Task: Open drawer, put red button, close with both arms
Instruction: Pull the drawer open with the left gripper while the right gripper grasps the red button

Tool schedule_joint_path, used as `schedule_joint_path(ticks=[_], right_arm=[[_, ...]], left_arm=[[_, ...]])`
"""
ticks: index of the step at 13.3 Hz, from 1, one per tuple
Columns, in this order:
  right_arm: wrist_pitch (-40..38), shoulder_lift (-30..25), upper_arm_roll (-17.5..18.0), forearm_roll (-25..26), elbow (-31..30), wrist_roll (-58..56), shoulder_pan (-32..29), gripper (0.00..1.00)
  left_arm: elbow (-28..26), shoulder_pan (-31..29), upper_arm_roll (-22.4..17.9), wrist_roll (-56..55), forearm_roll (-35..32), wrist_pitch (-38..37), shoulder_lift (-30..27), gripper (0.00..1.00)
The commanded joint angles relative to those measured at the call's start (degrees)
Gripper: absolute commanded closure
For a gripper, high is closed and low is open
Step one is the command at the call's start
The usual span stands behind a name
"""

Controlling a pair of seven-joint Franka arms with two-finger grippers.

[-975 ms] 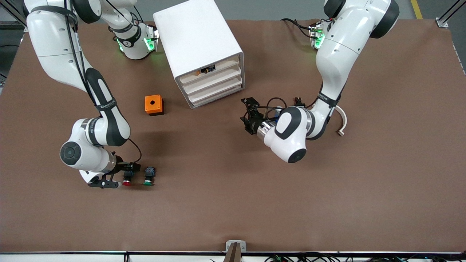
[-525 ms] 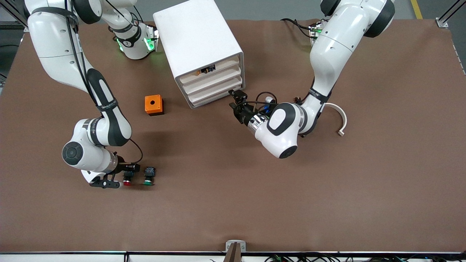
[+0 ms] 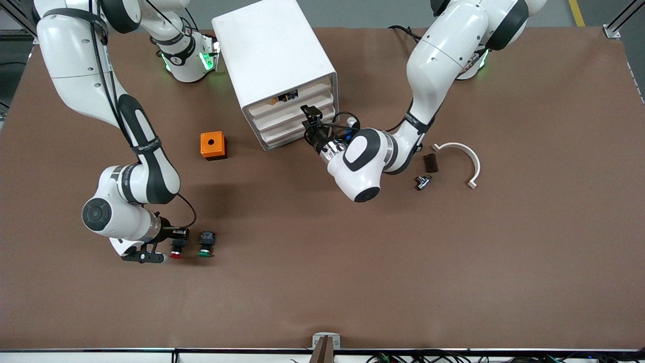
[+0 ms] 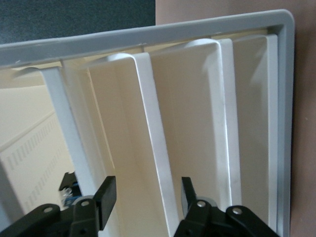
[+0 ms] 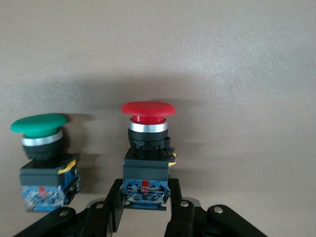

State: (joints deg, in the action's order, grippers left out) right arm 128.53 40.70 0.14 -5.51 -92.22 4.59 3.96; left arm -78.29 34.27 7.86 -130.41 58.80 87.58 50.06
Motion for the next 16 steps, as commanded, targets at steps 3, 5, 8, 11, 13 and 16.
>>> schedule_joint_path(ticks=[3,5,8,11,13,16], right_arm=[[-17.7,-1.5,1.3,0.2,10.9,6.2,1.0,0.99],[-24.8,-3.0,1.4,-0.1,13.8,12.7,2.4,0.99],[-27.8,-6.6,1.7,-0.5,13.9,23.3,5.9,0.99],[-32.2,-9.8,4.6,-0.4,13.9,33.9,7.2,1.0],[-33.9,-11.7,5.9,-0.4,13.8,42.0,9.1,1.0],[-35.8,-14.0,6.0,-0.5,13.5,53.5,13.6,0.99]], left_arm=[[0.4,1.9,-0.4,-1.8,1.1,-1.1,1.1,0.58],[0.4,2.8,-0.4,-3.4,1.1,-1.1,1.1,0.6],[0.4,2.6,-0.4,-2.8,0.7,-1.1,1.2,0.88],[0.5,1.0,-1.4,-2.5,-0.2,-1.1,1.1,0.97],[0.9,-2.4,-1.6,-1.8,-0.1,-1.1,1.1,0.97],[1.3,-7.2,-3.1,4.8,0.0,-0.6,0.9,0.96]])
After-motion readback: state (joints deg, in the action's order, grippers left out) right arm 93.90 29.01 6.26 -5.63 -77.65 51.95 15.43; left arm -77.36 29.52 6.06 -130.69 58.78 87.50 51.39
